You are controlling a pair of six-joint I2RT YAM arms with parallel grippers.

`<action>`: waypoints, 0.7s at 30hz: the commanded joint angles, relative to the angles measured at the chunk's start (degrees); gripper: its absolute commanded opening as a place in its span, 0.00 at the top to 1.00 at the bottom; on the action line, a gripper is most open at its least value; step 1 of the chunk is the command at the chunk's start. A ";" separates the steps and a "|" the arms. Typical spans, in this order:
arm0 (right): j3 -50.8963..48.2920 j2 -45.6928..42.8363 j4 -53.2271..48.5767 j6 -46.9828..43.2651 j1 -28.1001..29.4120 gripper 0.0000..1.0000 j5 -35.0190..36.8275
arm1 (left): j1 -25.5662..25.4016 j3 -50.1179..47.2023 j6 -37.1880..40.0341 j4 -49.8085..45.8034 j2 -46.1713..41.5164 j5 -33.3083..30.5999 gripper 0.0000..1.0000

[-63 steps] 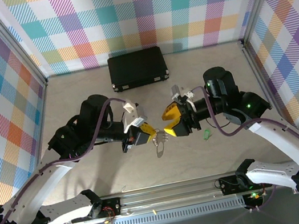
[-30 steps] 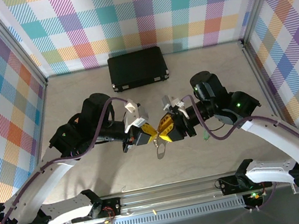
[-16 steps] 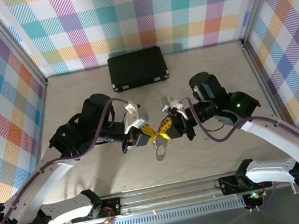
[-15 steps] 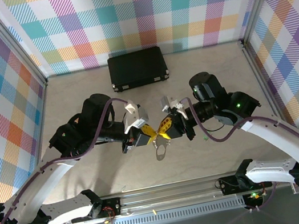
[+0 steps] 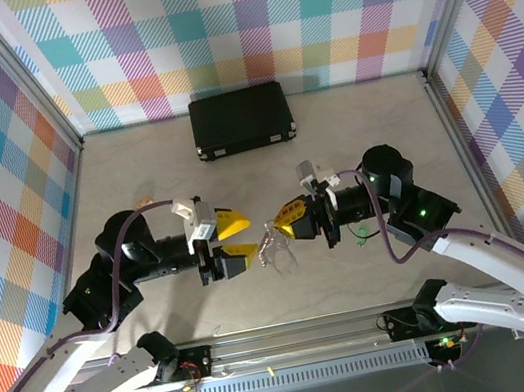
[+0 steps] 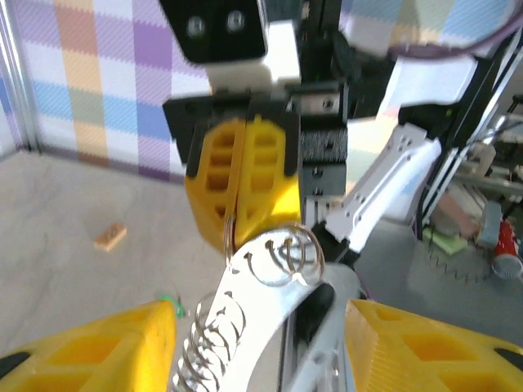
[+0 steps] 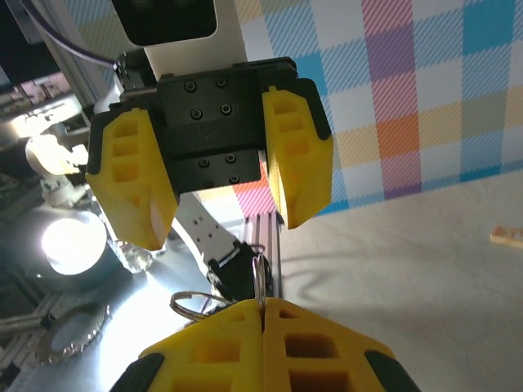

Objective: Put the keys on the keyring

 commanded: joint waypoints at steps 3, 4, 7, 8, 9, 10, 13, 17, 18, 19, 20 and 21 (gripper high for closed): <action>-1.46 -1.28 18.48 9.36 0.25 1.00 -0.57 | 0.23 -0.62 -5.27 11.55 1.26 0.59 0.48; -1.91 -1.28 19.58 9.54 0.25 1.00 -0.47 | 0.24 -0.88 -5.59 12.70 1.46 0.32 0.50; -2.42 -1.30 20.83 9.78 0.25 1.00 -0.53 | 0.22 -0.70 -6.09 14.49 2.59 -0.22 0.54; -2.58 -1.20 21.23 9.90 0.25 1.00 -0.62 | 0.22 -0.50 -6.40 15.19 2.95 -0.13 0.55; -2.73 -1.19 21.55 9.95 0.25 1.00 -0.76 | 0.25 -0.55 -6.83 16.00 3.12 -0.13 0.57; -2.86 -1.24 21.71 10.03 0.25 1.00 -0.92 | 0.29 -0.64 -7.26 17.15 3.11 -0.20 0.59; -3.43 -1.53 22.57 10.22 0.24 1.00 -1.06 | 0.29 -1.43 -8.53 19.59 2.99 -0.78 0.63; -3.57 -1.75 22.13 9.54 0.24 1.00 -1.25 | 0.21 -0.87 -8.56 19.50 3.95 0.31 0.65; -3.74 -1.84 22.40 9.52 0.25 1.00 -1.18 | 0.26 -0.68 -8.63 19.61 4.30 0.88 0.66; -3.82 -1.87 22.43 9.56 0.25 1.00 -1.09 | 0.27 -0.59 -8.89 19.74 4.52 1.33 0.66; -3.90 -1.89 22.63 9.59 0.25 1.00 -1.07 | 0.21 -0.41 -9.02 19.84 4.77 1.76 0.67; -3.92 -1.88 22.83 9.67 0.25 1.00 -1.04 | 0.29 -0.24 -9.10 19.86 4.94 2.11 0.68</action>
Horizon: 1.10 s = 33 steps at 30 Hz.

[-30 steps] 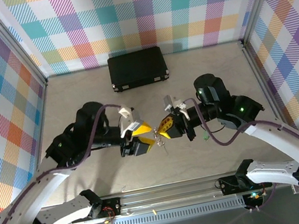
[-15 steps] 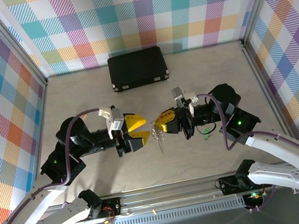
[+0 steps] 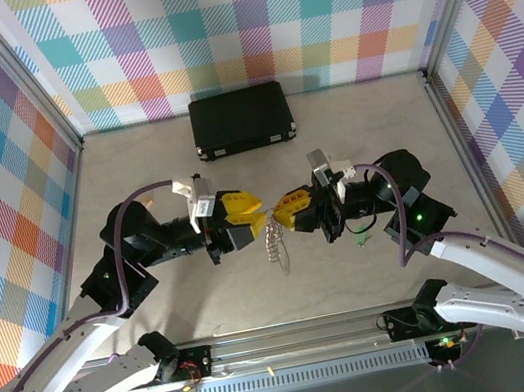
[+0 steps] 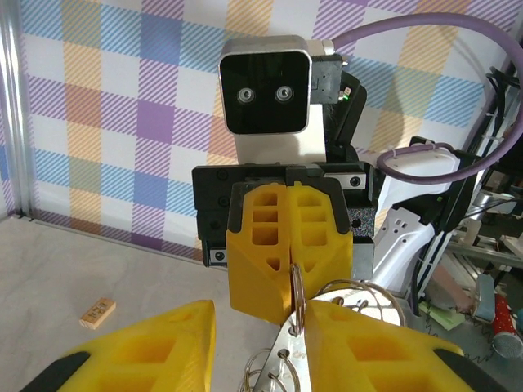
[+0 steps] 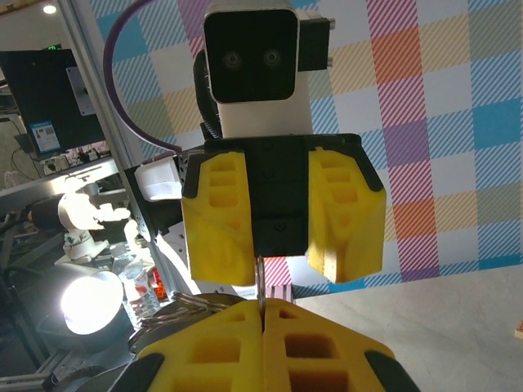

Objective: Put the keys on the keyring

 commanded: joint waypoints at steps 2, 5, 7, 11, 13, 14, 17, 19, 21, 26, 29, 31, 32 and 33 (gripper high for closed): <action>-0.40 -1.23 3.93 0.23 0.25 1.00 -0.68 | 0.25 0.66 -1.11 2.86 0.70 2.24 0.70; -0.45 -1.27 3.56 0.12 0.25 1.00 -0.57 | 0.26 0.80 -1.37 3.15 1.16 2.69 0.74; -0.23 -1.30 2.95 -0.27 0.25 1.00 -0.51 | 0.19 0.69 -1.55 3.33 1.51 3.12 0.79; 0.22 -1.56 1.12 -1.26 0.24 1.00 -0.41 | 0.22 0.58 -1.68 3.60 1.90 3.58 0.86; 0.28 -1.51 0.83 -1.45 0.25 1.00 -0.40 | 0.25 0.56 -1.60 3.75 2.08 3.68 0.88; 0.30 -1.35 0.92 -1.44 0.23 1.00 -0.33 | 0.23 0.56 -1.61 3.77 2.33 3.96 0.89; -0.01 -1.21 1.33 -1.27 0.25 1.00 -0.26 | 0.21 0.89 -1.49 3.69 3.14 4.81 0.95; -0.01 -1.26 1.41 -1.22 0.25 1.00 -0.30 | 0.26 0.71 -1.47 3.73 3.17 4.97 1.00; 0.24 -1.20 1.08 -1.25 0.25 1.00 -0.31 | 0.26 0.67 -1.30 3.57 2.95 5.09 1.00; 1.81 -1.19 -4.35 -3.51 0.25 0.96 0.07 | 0.21 3.04 2.99 -2.45 3.01 5.17 1.00; 4.06 -2.75 -15.41 -9.19 0.25 0.81 1.54 | 0.41 6.77 8.49 -10.60 4.31 5.09 1.00; 6.25 -3.64 -23.69 -13.98 0.25 0.71 3.63 | 0.82 9.64 12.05 -16.16 5.77 5.49 1.00; 7.45 -3.89 -27.40 -16.29 0.25 0.66 4.52 | 0.90 11.26 13.86 -20.35 6.69 5.69 1.00; 8.80 -4.08 -30.53 -18.50 0.25 0.61 5.87 | 0.95 12.93 15.72 -23.40 7.56 5.86 1.00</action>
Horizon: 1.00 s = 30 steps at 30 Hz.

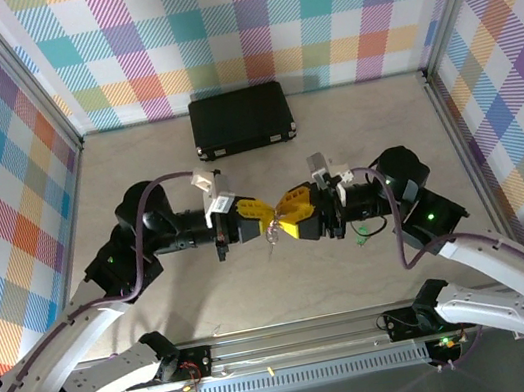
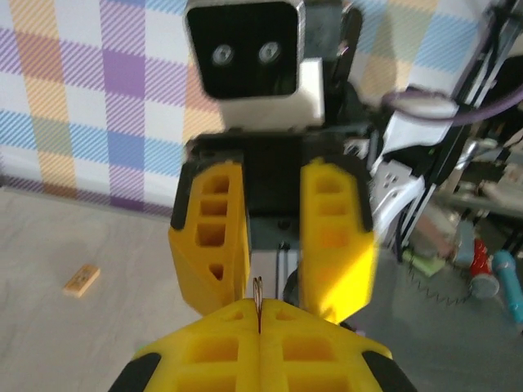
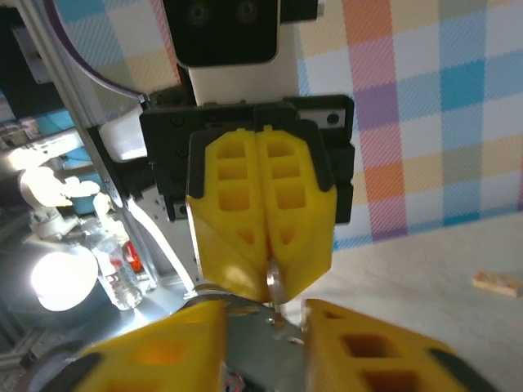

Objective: Put the keys on the keyring

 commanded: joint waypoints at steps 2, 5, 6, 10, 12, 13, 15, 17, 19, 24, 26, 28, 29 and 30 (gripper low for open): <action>6.51 -1.92 -18.31 -12.17 0.24 0.53 4.35 | 0.54 7.18 10.22 -15.15 2.42 1.30 1.00; 8.76 -1.38 -25.01 -16.90 0.25 0.46 6.80 | 0.54 10.28 13.65 -21.08 4.21 1.84 1.00; 9.17 -1.16 -27.00 -19.14 0.25 0.46 7.77 | 0.54 11.44 14.75 -23.60 5.00 2.31 1.00; 9.83 -0.52 -30.11 -21.96 0.25 0.48 8.81 | 0.58 14.04 16.89 -28.74 7.15 3.04 1.00; 9.83 0.27 -30.23 -22.40 0.25 0.51 8.21 | 0.58 14.42 17.38 -29.87 8.03 3.93 1.00; 9.83 0.64 -30.34 -22.53 0.25 0.52 7.99 | 0.57 14.66 17.56 -30.35 8.30 4.21 1.00; 9.91 1.37 -30.39 -22.97 0.25 0.55 7.14 | 0.58 14.96 18.20 -31.49 8.75 4.42 1.00; 10.10 1.83 -30.35 -23.07 0.25 0.58 5.96 | 0.57 15.27 18.77 -32.10 9.13 4.50 1.00; 10.44 2.17 -30.44 -23.10 0.25 0.59 5.18 | 0.58 15.34 18.93 -32.11 9.32 4.75 1.00; 10.63 2.46 -31.10 -22.77 0.25 0.61 2.94 | 0.53 15.47 19.45 -32.11 9.93 5.02 1.00; 10.80 2.65 -31.69 -22.80 0.25 0.61 2.07 | 0.46 15.65 19.47 -32.13 10.03 4.93 1.00; 10.89 2.88 -32.18 -22.97 0.27 0.61 1.29 | 0.49 15.69 19.49 -32.11 10.04 5.00 1.00; 10.81 2.99 -32.00 -22.69 0.25 0.61 0.88 | 0.52 15.76 19.35 -32.11 10.04 5.08 1.00; 10.80 3.20 -31.77 -22.48 0.25 0.61 0.27 | 0.44 15.83 19.34 -32.19 10.07 5.12 1.00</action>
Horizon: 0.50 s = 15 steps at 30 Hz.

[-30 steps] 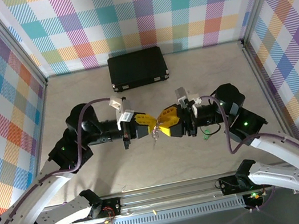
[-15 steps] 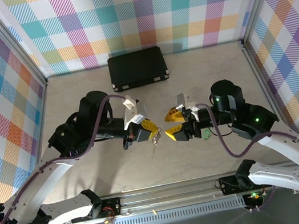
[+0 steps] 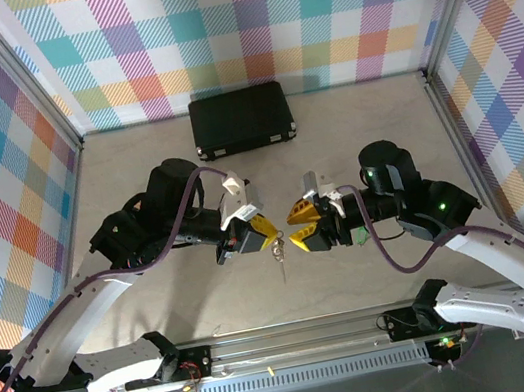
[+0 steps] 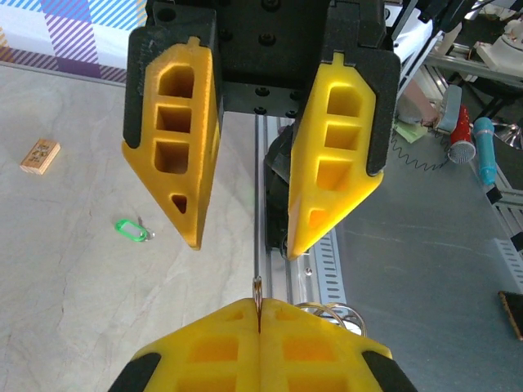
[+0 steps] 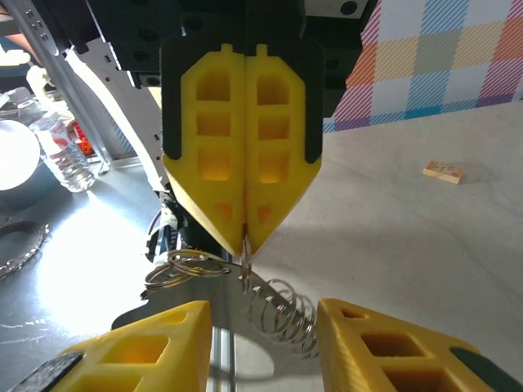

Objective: Put the keys on the keyring

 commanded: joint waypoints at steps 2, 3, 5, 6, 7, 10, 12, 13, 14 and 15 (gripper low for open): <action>1.91 1.00 0.52 0.17 0.25 0.62 -4.54 | 0.36 2.49 1.37 -0.66 0.06 1.86 1.00; 1.82 1.26 0.99 0.47 0.25 0.62 -4.89 | 0.32 2.29 1.43 -0.58 -0.01 1.63 1.00; 1.65 1.45 2.07 0.94 0.25 0.63 -5.25 | 0.34 1.97 1.35 -0.32 -0.15 1.66 1.00; 1.57 1.65 2.70 1.35 0.24 0.64 -5.30 | 0.31 1.97 1.24 -0.16 -0.06 1.83 1.00; 1.56 1.72 3.01 1.72 0.26 0.65 -5.38 | 0.31 1.88 1.16 -0.09 0.00 1.85 1.00; 1.66 2.23 3.82 2.58 0.26 0.66 -5.47 | 0.31 2.05 1.46 -0.27 0.29 2.06 1.00; 1.47 2.17 4.32 2.87 0.25 0.67 -5.47 | 0.36 2.31 2.16 -0.73 0.51 1.91 1.00; 1.47 2.31 4.37 2.92 0.25 0.68 -5.47 | 0.33 2.40 2.36 -0.85 0.75 1.93 1.00; 1.47 2.34 4.24 2.96 0.25 0.69 -5.55 | 0.36 2.56 2.58 -0.98 0.94 2.00 1.00; 1.55 2.51 4.16 2.92 0.25 0.69 -5.63 | 0.36 2.63 2.69 -1.10 1.20 2.10 1.00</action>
